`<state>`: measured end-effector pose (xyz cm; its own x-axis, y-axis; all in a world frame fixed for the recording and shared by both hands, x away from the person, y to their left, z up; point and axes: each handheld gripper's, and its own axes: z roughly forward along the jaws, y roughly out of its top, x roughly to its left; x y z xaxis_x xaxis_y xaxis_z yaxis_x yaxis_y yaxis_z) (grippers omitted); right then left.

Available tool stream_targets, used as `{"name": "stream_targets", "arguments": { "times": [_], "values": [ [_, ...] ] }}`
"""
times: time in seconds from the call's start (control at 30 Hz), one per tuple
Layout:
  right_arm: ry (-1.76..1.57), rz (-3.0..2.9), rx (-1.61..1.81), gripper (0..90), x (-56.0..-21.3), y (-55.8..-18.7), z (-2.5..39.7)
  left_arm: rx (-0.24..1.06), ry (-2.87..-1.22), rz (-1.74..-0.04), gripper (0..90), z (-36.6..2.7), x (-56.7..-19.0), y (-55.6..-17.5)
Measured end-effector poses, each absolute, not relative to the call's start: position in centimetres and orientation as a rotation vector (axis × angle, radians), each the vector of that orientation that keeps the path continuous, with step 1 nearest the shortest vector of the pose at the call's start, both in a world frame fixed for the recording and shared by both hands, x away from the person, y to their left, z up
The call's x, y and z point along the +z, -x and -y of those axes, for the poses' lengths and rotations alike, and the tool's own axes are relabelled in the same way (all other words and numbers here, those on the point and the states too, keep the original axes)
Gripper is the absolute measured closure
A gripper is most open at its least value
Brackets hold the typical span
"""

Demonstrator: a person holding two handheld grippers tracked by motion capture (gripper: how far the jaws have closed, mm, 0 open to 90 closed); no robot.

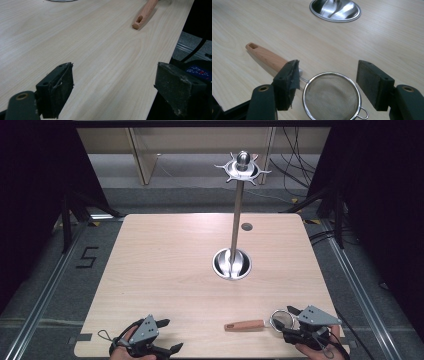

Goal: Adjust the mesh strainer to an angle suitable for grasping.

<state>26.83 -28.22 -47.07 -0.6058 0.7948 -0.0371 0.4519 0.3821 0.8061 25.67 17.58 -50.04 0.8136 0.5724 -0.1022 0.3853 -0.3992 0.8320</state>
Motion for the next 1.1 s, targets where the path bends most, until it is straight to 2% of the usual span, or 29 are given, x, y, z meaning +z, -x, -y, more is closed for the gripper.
{"name": "stream_targets", "arguments": {
  "times": [0.57,1.1],
  "values": [
    [-1.045,-2.271,1.108,35.3,-47.2,-26.8,27.4,0.244,-2.053,-0.701,14.7,-17.6,-50.0,-25.7],
    [-0.812,-2.407,1.014,35.7,-46.2,-27.6,24.8,0.259,-2.049,-0.692,14.7,-17.6,-50.1,-25.9]
  ]
}}
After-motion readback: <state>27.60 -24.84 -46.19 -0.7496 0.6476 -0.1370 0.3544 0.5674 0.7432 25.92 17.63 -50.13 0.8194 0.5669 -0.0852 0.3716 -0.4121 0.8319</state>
